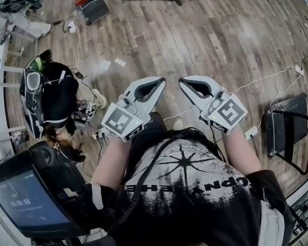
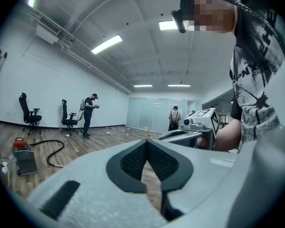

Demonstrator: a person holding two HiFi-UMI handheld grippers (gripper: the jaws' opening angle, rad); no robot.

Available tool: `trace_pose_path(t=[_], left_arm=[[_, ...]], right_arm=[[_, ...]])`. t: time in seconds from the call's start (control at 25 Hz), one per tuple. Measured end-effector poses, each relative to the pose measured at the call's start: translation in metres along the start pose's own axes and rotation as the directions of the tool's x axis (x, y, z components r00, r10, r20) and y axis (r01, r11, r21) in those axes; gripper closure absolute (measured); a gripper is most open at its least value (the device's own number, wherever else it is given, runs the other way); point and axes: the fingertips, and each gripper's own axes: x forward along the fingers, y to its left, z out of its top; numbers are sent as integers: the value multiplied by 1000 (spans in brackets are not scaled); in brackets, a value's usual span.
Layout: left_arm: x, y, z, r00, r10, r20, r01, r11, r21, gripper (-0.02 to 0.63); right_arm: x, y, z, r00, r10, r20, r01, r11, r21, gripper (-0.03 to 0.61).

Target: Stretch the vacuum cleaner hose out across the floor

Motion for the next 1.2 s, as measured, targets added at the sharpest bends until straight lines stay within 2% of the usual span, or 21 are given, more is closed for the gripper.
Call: trace_pose_path(t=[0.16,0.4,0.56,0.76,0.96,1.2], left_arm=[[14,51,-4,1000,7,7,-6,999,-40,614],[48,155,15,998,-49,26,50,998,-36,614],[62,240,45,994,-103,27,103,994,-17,614],[74,321,64,990,-142,2,142,990,18,614],[85,367,78,990,-142,7,142,990,4,614],[104,401,67,990,-143,-4,143,990,-18,614]], right_arm=[[38,-35,8,1000,-1,-28,1,1000,-9,572],[106,-115,30,994,-88,-64,86,996,-31,572],[173,-173,72,991,-134,-27,133,991,-25,572],[241,-223,113,986,-166,23,167,985,-36,572],[271,-255,122,983,-181,-17,181,983,-35,572],[285,-292,110,980,-198,-36,198,980,-7,572]])
